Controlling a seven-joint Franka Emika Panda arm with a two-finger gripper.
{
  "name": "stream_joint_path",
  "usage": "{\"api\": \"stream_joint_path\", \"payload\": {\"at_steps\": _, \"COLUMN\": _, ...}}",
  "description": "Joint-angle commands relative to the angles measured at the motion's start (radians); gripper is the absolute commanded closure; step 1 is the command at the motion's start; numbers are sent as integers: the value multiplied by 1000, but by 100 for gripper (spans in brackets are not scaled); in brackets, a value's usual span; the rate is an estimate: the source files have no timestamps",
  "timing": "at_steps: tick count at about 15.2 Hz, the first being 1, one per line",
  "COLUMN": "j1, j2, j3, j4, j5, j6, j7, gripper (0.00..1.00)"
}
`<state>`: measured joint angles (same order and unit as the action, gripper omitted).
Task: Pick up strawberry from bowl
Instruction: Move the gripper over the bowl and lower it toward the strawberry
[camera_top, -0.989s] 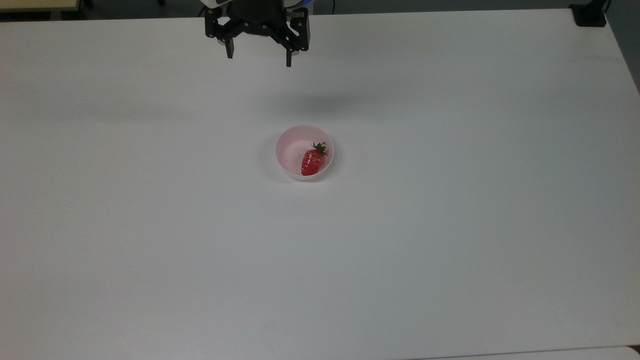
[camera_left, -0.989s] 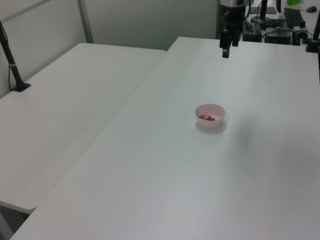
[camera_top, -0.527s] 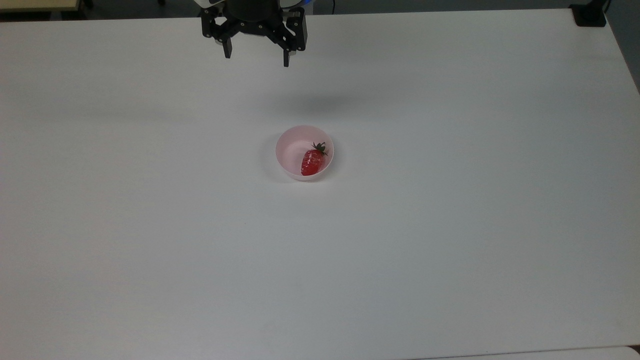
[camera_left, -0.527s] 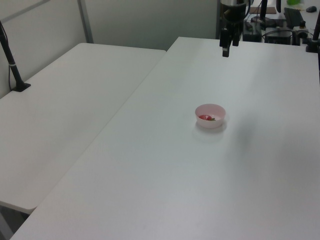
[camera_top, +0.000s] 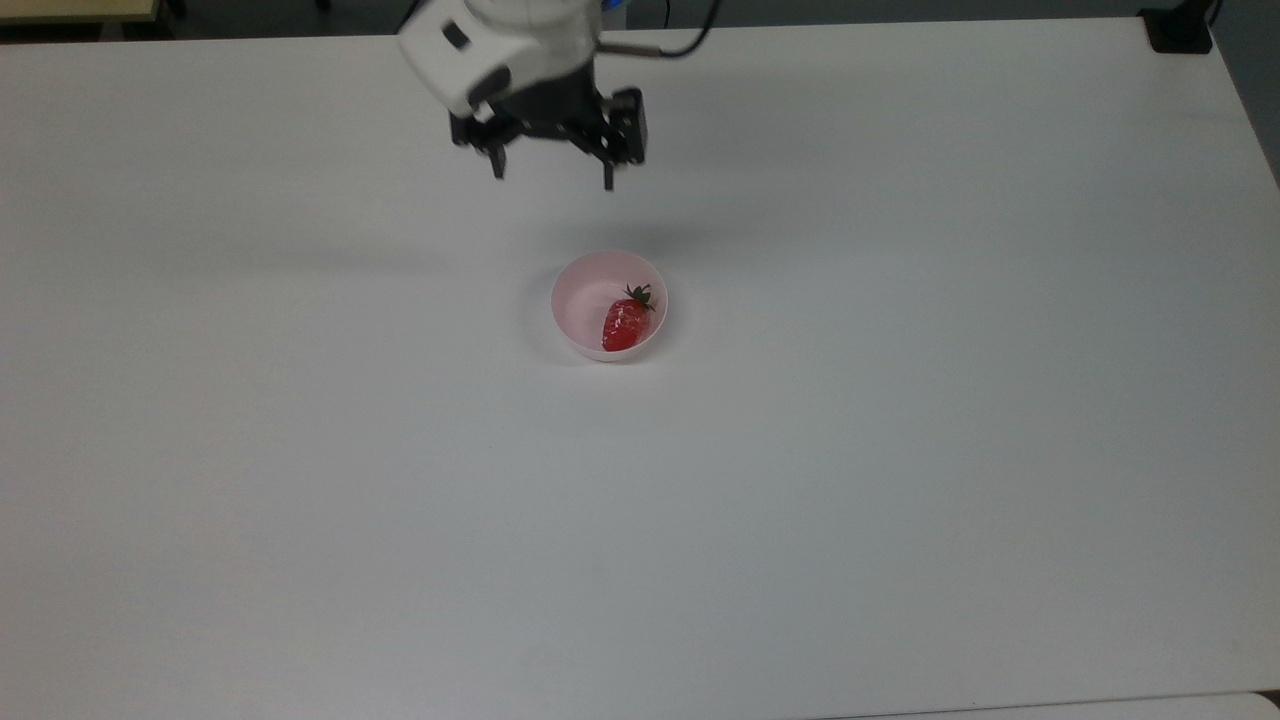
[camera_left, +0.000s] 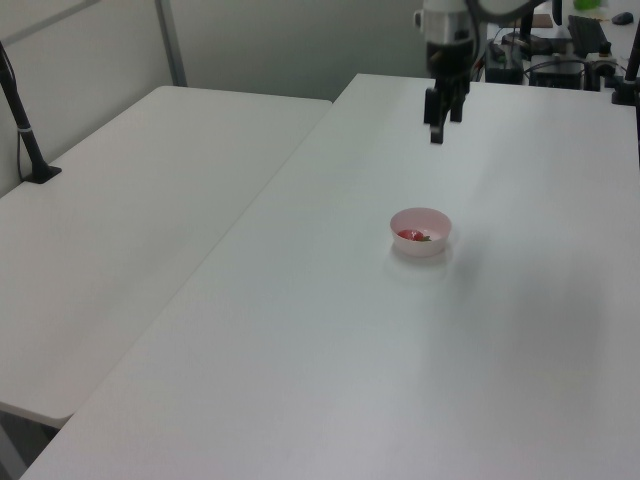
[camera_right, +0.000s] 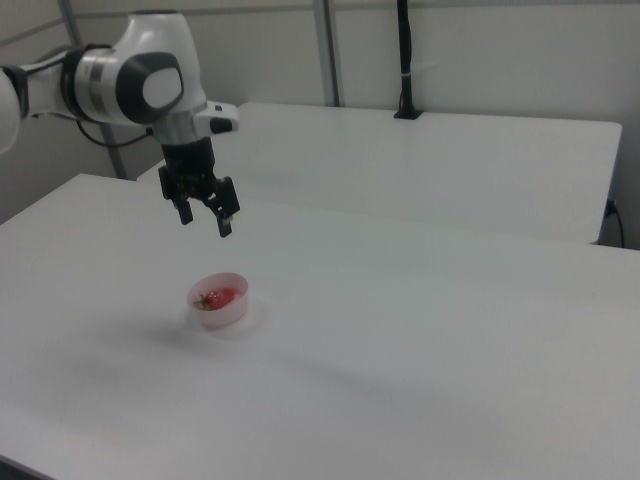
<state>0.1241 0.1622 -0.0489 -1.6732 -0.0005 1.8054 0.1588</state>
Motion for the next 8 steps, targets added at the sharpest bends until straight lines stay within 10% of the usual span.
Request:
{"api": "stream_joint_path", "payload": {"at_steps": 1, "j1": 43, "j2": 88, "j3": -2, "j4": 7, "j5": 19, "j6": 84, "j7": 25, "gripper": 5}}
{"api": "stream_joint_path", "payload": {"at_steps": 8, "j1": 91, "j2": 212, "j3": -2, "j4": -26, "j5": 19, "j6": 264, "j7": 228, "gripper": 12}}
